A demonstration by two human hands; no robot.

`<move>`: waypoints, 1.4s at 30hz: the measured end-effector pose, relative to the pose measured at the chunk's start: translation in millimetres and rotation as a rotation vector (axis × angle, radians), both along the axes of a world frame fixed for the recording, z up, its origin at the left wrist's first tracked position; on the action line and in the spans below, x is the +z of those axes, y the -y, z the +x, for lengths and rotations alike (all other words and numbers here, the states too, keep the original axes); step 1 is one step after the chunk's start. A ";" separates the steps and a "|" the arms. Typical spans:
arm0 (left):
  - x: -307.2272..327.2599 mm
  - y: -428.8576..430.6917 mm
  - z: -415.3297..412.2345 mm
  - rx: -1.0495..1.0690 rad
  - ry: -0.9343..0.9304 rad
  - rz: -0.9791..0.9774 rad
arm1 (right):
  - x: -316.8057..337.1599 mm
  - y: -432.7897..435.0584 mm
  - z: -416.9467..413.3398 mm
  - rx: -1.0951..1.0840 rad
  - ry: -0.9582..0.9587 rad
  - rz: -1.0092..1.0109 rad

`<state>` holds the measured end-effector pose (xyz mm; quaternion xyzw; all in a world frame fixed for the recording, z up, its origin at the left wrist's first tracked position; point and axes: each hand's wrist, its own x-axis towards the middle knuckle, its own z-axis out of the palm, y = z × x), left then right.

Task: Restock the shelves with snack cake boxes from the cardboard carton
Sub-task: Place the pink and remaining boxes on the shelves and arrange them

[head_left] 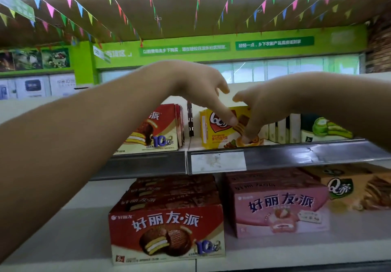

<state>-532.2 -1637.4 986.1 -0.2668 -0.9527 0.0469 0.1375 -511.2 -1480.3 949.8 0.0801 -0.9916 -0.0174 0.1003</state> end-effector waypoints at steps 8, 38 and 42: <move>-16.6 -1.6 -21.3 0.019 -0.001 -0.115 | -13.1 -0.2 -29.6 0.047 -0.070 -0.156; -49.4 18.8 -11.6 0.093 0.436 0.927 | -25.5 9.4 -68.8 -0.053 0.074 -1.701; -47.0 20.5 -11.0 0.068 0.485 0.966 | -26.5 13.2 -64.2 -0.036 0.076 -1.695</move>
